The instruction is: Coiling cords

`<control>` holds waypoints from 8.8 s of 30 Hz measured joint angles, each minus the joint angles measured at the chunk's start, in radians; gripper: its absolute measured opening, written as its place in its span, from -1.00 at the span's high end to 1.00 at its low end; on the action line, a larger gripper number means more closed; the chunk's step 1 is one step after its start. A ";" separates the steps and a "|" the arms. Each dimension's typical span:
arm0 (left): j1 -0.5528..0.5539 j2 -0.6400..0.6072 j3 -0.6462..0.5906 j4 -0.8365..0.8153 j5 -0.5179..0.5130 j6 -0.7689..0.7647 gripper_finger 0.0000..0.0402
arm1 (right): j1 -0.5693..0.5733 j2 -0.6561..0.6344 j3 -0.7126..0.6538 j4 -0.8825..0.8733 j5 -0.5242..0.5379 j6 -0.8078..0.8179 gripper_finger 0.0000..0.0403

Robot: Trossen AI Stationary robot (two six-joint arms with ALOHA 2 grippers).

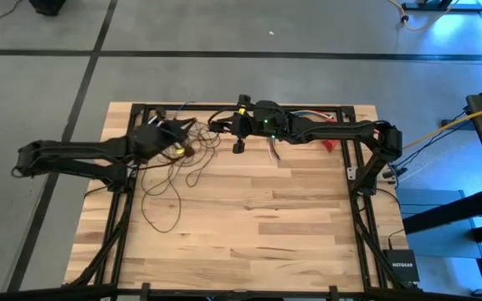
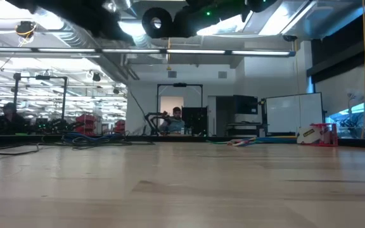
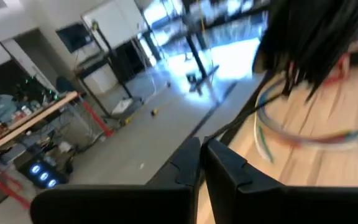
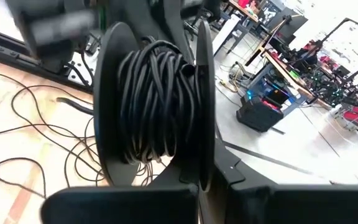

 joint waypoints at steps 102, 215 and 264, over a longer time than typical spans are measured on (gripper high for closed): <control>0.323 0.197 -0.266 0.548 0.567 -0.254 0.67 | -0.014 0.025 -0.001 0.022 0.160 0.029 0.98; -0.035 0.165 0.186 -0.168 -0.012 0.055 1.00 | 0.065 0.008 0.529 -0.561 -0.075 0.241 0.97; -0.066 0.283 0.189 -0.071 0.176 -0.077 1.00 | 0.011 0.256 0.524 -0.490 0.236 0.248 0.97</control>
